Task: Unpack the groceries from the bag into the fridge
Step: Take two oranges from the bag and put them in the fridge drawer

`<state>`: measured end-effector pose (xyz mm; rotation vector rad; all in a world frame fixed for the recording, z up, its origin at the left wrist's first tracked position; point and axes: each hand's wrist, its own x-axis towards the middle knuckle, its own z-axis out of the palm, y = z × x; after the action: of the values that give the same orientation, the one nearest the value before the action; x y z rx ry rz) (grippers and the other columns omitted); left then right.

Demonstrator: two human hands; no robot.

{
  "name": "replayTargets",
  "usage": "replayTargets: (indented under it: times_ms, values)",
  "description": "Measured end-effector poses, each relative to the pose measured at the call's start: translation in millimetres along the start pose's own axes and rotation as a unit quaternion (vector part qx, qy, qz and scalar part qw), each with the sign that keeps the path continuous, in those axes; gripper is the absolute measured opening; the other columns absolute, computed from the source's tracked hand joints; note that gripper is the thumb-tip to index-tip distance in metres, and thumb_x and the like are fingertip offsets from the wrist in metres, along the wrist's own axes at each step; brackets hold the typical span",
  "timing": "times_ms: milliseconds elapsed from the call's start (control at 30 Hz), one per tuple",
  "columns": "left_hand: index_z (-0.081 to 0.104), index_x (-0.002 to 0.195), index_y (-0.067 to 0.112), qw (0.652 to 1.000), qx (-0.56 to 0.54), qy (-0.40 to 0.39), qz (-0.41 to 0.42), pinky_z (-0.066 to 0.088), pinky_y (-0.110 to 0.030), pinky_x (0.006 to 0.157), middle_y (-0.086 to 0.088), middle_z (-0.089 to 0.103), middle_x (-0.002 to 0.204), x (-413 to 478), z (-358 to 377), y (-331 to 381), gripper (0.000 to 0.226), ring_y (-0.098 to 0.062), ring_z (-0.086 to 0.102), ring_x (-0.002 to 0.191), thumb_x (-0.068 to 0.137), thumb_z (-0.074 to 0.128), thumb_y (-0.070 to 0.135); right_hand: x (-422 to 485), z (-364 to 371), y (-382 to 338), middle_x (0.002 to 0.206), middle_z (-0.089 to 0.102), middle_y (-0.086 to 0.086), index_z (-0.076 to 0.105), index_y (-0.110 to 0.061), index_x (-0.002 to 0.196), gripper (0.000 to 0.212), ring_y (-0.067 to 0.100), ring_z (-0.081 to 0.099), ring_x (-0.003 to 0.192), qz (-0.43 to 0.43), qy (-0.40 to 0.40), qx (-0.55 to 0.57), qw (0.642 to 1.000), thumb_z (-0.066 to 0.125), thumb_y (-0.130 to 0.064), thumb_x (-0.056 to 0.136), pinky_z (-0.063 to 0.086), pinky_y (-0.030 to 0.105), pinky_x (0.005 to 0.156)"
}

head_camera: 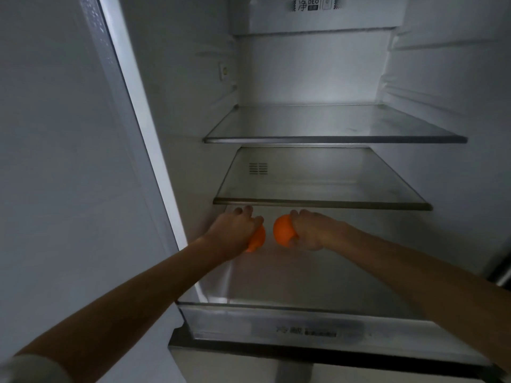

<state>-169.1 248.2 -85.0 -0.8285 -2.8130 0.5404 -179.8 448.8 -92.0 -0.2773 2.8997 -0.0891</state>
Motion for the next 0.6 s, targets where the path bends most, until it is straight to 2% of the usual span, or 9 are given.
replayTargets:
  times_ms: [200,267,333,467,533,600]
  values:
    - [0.040,0.140,0.018,0.997,-0.074,0.008,-0.009,0.050,-0.042,0.085,-0.013,0.047,0.135,3.2,4.5,-4.8,0.056,-0.033,0.052,0.121,0.090,0.063,0.021,6.5,6.8,-1.9,0.148,0.035,0.022,-0.007,-0.005,0.153,0.094,0.037,0.046,0.129,-0.005,-0.005,0.004,1.000,0.053,-0.047,0.093,0.040,0.039,0.101]
    - [0.041,0.141,0.019,0.995,-0.101,0.013,-0.012,0.049,-0.043,0.086,-0.012,0.047,0.136,1.0,3.4,-6.5,0.059,-0.032,0.050,0.123,0.088,0.066,0.026,4.4,5.7,-1.3,0.145,0.038,0.023,-0.008,-0.005,0.153,0.095,0.038,0.047,0.127,-0.009,0.004,-0.007,1.000,0.054,-0.046,0.093,0.042,0.040,0.101]
    - [0.041,0.142,0.021,0.992,-0.128,0.016,-0.001,0.048,-0.042,0.088,-0.011,0.047,0.136,-2.4,1.7,-8.0,0.057,-0.032,0.050,0.123,0.090,0.063,0.030,0.1,2.1,-1.1,0.141,0.043,0.022,0.000,-0.003,0.152,0.090,0.036,0.051,0.123,-0.012,0.003,-0.036,0.999,0.056,-0.041,0.093,0.045,0.038,0.097]
    - [0.052,0.133,0.027,0.980,-0.193,0.033,0.019,0.050,-0.039,0.086,-0.006,0.050,0.128,-16.1,-8.4,-10.5,0.043,-0.029,0.056,0.113,0.092,0.057,0.038,-29.4,-19.0,-6.1,0.130,0.055,0.017,0.038,-0.005,0.140,0.060,0.029,0.057,0.113,-0.030,-0.033,-0.046,0.998,0.052,-0.041,0.095,0.047,0.034,0.091]
    - [0.059,0.125,0.028,0.975,-0.216,0.054,0.019,0.052,-0.039,0.086,-0.003,0.054,0.124,-25.5,-19.0,-13.2,0.037,-0.026,0.059,0.107,0.092,0.055,0.044,-51.6,-30.8,-9.3,0.124,0.061,0.013,0.053,-0.006,0.130,0.048,0.026,0.059,0.109,-0.060,-0.020,-0.024,0.998,0.050,-0.041,0.097,0.048,0.034,0.093]
    - [0.063,0.116,0.030,0.954,-0.282,0.099,0.019,0.053,-0.041,0.084,0.002,0.061,0.115,-39.8,-33.8,-14.7,0.040,-0.019,0.062,0.099,0.091,0.046,0.057,-76.6,-39.6,-12.1,0.117,0.065,0.009,0.060,-0.010,0.123,0.045,0.022,0.060,0.103,-0.085,0.007,0.005,0.996,0.048,-0.044,0.097,0.048,0.036,0.092]
